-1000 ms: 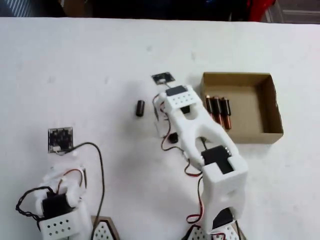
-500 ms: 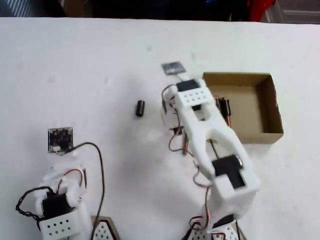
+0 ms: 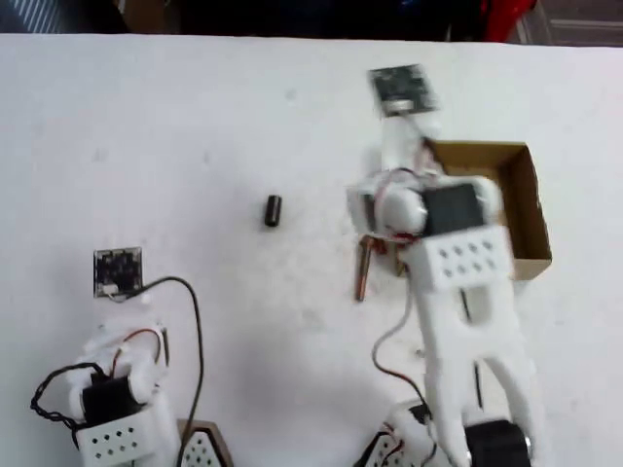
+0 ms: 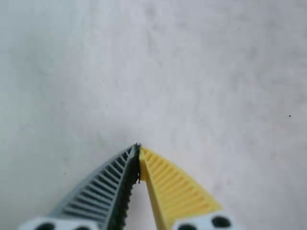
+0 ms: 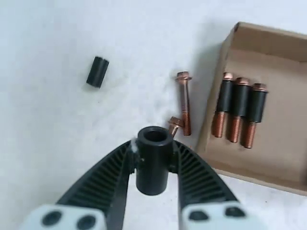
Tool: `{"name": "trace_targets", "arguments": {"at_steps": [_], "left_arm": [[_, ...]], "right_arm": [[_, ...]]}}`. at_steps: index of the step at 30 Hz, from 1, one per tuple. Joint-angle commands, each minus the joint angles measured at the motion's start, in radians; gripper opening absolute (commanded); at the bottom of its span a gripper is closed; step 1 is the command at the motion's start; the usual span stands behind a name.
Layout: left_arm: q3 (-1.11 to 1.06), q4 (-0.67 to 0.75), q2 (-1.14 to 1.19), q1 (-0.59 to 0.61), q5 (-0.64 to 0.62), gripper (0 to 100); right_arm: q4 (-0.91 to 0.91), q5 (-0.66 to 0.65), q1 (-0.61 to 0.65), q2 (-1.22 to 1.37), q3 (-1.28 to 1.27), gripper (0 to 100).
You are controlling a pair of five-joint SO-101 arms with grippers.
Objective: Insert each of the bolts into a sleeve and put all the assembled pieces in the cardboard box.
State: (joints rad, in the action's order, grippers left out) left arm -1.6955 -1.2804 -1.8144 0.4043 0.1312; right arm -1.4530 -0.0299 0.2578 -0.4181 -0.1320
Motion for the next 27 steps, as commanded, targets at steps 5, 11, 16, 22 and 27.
{"name": "trace_targets", "arguments": {"at_steps": [5, 11, 16, 22, 27], "left_arm": [[0.003, -0.009, -0.008, -0.001, 0.002, 2], [0.003, -0.008, -0.008, -0.001, 0.002, 2], [0.003, -0.008, -0.008, -0.001, 0.006, 2], [0.003, -0.008, -0.008, -0.001, 0.006, 2], [0.003, -0.008, -0.008, -0.002, 0.008, 2]], "right_arm": [[0.048, -0.086, -0.162, -0.257, -0.11, 2.3], [0.205, -0.13, -0.205, -0.461, -0.35, 2.3], [0.289, -0.133, -0.217, -0.634, -0.502, 2.3], [0.358, -0.133, -0.211, -0.779, -0.638, 2.3], [0.426, -0.135, -0.209, -0.881, -0.778, 2.4]]}}
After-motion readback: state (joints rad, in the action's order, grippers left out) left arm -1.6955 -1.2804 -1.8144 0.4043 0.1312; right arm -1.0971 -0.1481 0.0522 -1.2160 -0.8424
